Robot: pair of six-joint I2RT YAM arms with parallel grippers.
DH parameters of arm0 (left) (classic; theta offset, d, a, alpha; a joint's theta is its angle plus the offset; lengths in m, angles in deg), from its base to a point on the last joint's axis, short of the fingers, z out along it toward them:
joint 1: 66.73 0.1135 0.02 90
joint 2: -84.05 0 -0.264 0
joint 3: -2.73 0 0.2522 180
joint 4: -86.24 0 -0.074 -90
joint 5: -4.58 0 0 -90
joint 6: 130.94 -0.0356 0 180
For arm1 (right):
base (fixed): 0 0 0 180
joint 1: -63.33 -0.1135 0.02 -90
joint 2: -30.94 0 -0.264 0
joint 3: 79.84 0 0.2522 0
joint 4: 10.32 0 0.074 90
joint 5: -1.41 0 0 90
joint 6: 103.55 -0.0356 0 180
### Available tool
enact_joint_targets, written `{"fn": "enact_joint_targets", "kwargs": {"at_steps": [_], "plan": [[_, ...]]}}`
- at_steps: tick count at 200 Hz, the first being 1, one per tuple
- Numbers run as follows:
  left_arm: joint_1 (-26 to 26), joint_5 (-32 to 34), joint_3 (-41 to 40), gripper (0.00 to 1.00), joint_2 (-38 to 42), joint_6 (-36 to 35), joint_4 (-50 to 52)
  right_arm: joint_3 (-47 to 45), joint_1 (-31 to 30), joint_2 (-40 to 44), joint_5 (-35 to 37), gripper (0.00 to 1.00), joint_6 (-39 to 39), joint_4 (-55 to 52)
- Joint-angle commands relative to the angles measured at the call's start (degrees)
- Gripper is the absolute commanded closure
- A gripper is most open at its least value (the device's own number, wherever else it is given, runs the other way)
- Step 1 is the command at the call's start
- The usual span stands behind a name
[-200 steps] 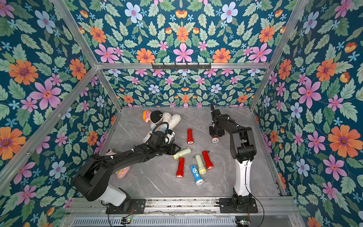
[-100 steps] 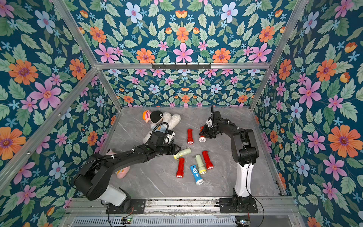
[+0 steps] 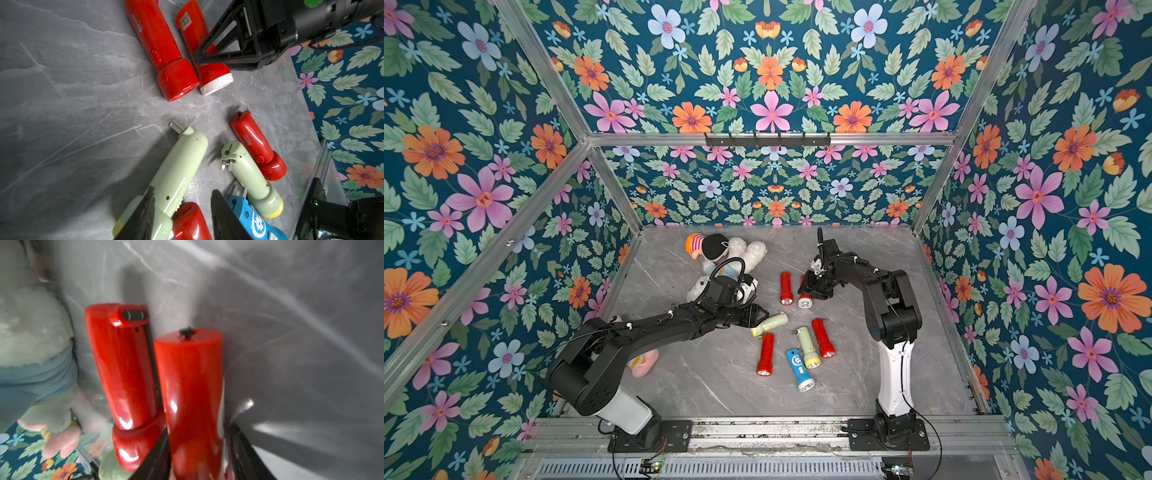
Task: Close the plug at the bottom of the flashlight
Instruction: Place the flashlight at the center of the board, then pick up the flashlight from the center of the board.
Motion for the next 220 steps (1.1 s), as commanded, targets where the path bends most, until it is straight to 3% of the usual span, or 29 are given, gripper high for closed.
{"fn": "enact_joint_targets", "kwargs": {"at_steps": [1,21,112,175,220], "plan": [[-0.2,-1.65,0.5,0.53,-0.78,-2.2,0.53,-0.94,-0.11,0.52,2.63,0.47,-0.66,-1.1],[-0.71,-2.35,0.89,0.52,-1.33,-3.98,1.93,-1.95,-0.08,1.84,3.62,0.43,-0.93,-0.79],[-2.35,7.72,6.88,0.51,-4.68,-12.91,11.32,-9.32,-0.12,13.03,5.12,0.34,-0.82,1.93],[-5.69,10.19,13.44,0.51,-7.81,-17.72,17.03,-14.58,1.01,20.38,4.03,0.32,-0.18,3.41],[-8.47,15.33,15.62,0.51,-10.3,-21.0,21.64,-18.4,3.87,23.79,2.24,0.32,-0.27,5.88]]}}
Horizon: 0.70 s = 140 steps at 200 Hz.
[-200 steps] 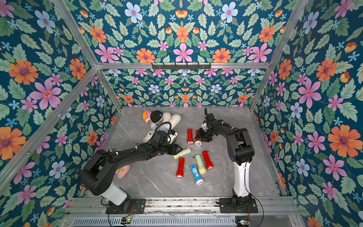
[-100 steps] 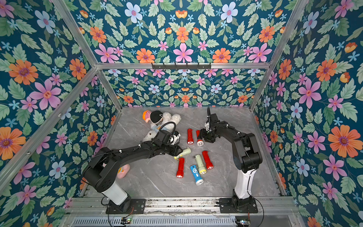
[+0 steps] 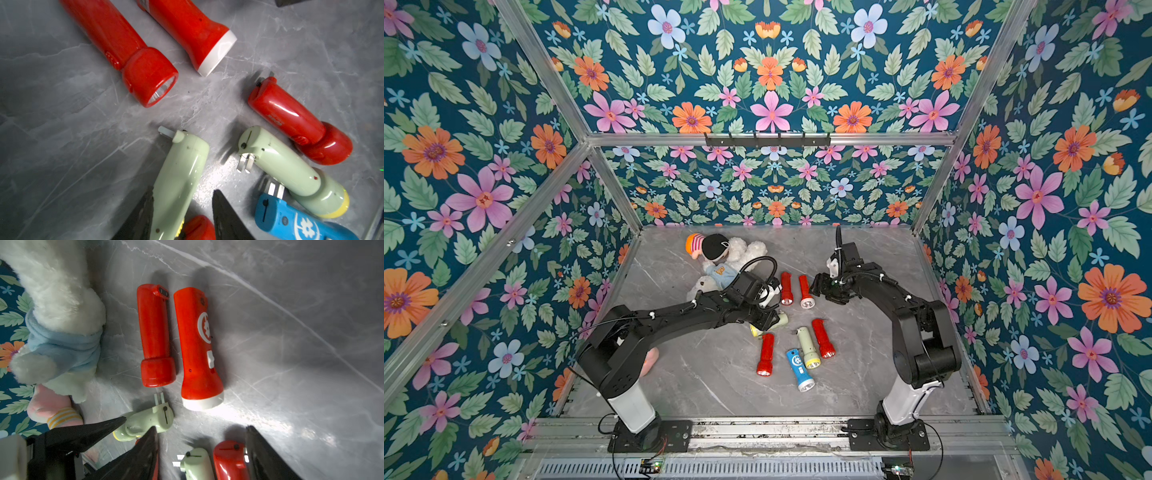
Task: Close the plug at the bottom of the flashlight
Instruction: Pick up the flashlight from the center of the board.
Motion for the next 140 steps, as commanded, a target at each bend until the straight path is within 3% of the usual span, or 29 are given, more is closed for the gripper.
{"fn": "enact_joint_targets", "kwargs": {"at_steps": [1,88,118,140], "plan": [[-0.62,4.41,0.73,0.51,-1.34,-3.21,4.4,-1.33,0.85,1.35,-1.45,0.32,0.04,2.24],[-1.61,7.92,3.21,0.53,-7.06,-4.43,5.68,-4.37,2.24,7.35,-2.4,0.32,-0.19,3.54],[-1.85,7.42,3.49,0.62,-8.13,-4.19,6.05,-5.64,2.67,9.04,-2.33,0.32,-0.34,3.9],[-2.01,7.02,2.47,0.79,-7.06,-3.66,5.07,-6.1,2.76,10.04,-2.29,0.32,-0.2,3.55]]}}
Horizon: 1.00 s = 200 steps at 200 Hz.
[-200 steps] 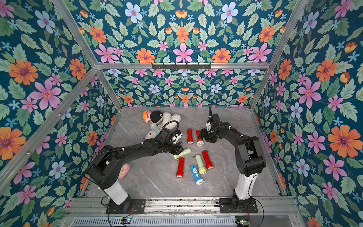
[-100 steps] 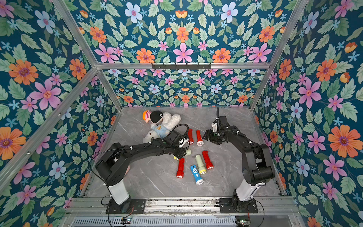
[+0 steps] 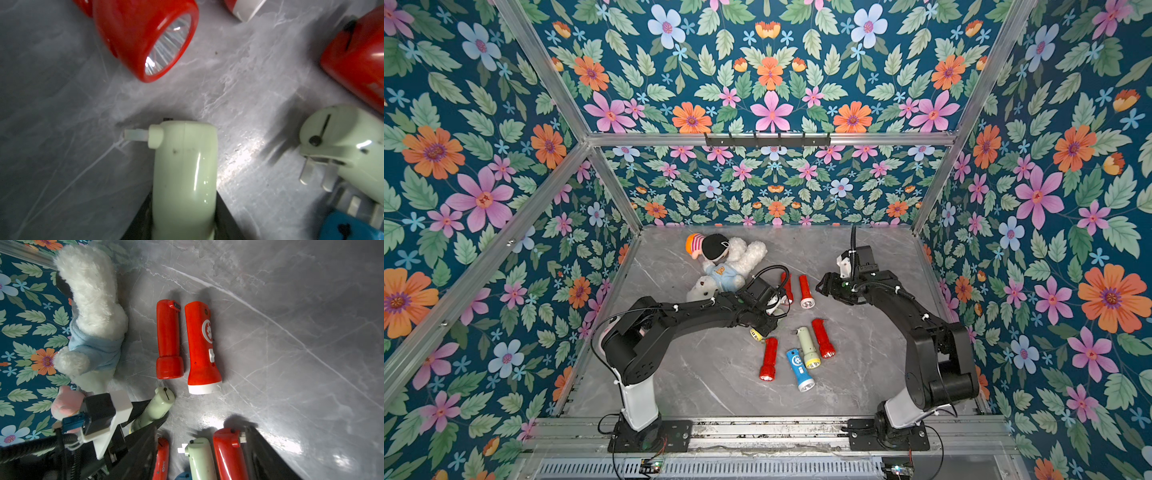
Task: Close the plug at the bottom of the flashlight
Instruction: Pick up the flashlight from the center of the board.
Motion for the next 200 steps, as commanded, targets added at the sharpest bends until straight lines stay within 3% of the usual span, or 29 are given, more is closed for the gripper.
{"fn": "enact_joint_targets", "kwargs": {"at_steps": [1,22,66,124,165,200], "plan": [[-0.18,-0.24,-1.04,0.8,0.62,0.05,1.27,-0.37,0.11,1.07,-0.41,0.32,-0.13,0.36],[-0.28,-0.33,-3.0,1.0,3.44,0.16,0.05,-0.6,0.15,1.86,-0.63,0.32,-0.09,0.11],[-0.98,3.26,-11.8,1.0,16.32,-2.1,-9.06,-1.17,0.17,4.09,-1.44,0.37,0.23,0.04],[-1.07,2.44,-24.77,1.0,29.78,-7.52,-37.3,-5.84,0.17,10.11,-3.37,0.45,-0.71,5.83],[-0.96,-4.47,-34.24,1.0,31.5,-12.57,-64.97,-8.45,-2.84,15.68,-4.27,0.45,1.06,10.9],[-0.51,-14.35,-35.81,1.0,30.25,-15.08,-74.14,-12.2,-7.01,22.27,-7.69,0.42,3.84,20.21]]}}
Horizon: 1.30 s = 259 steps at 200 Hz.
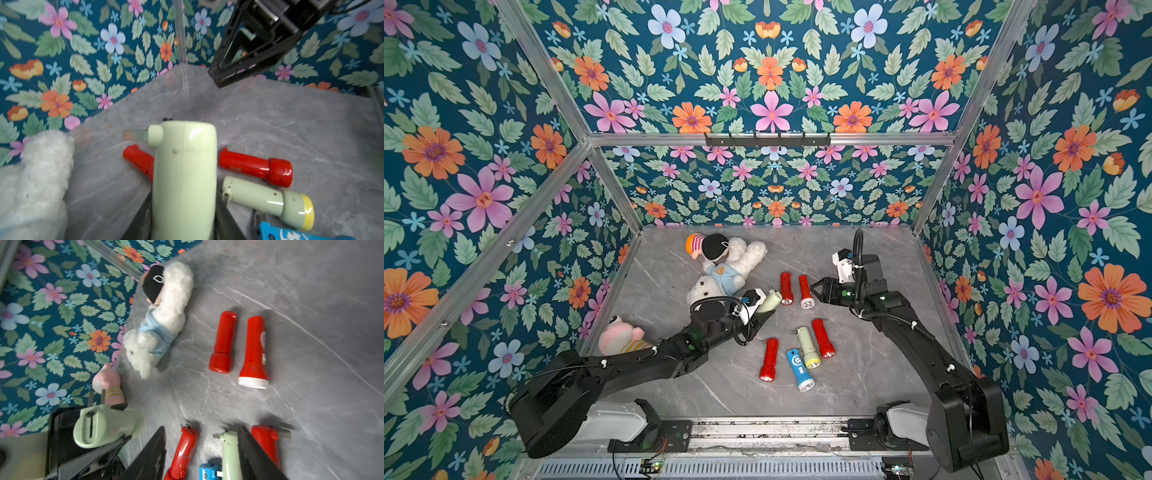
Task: Close the plug at the bottom of the flashlight
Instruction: Pick up the flashlight from the center of the board, then close the plug of the flashlight.
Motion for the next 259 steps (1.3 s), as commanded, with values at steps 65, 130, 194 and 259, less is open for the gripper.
{"fn": "enact_joint_targets", "kwargs": {"at_steps": [65,130,194,259], "plan": [[8.82,-29.69,-4.05,1.0,-1.22,7.45,-30.77,-3.86,-3.71,11.36,-7.92,0.47,5.8,11.65],[11.33,-41.99,-1.22,1.0,-0.95,8.63,-24.89,4.91,-19.1,10.47,7.43,0.62,25.59,0.55],[13.6,-49.53,-0.82,1.0,0.69,9.08,-20.55,10.2,-21.48,9.54,6.47,0.68,29.21,-3.9],[14.66,-52.04,-0.17,1.0,0.96,8.15,-17.16,15.37,-29.61,7.36,14.04,0.65,33.26,-11.27]]}}
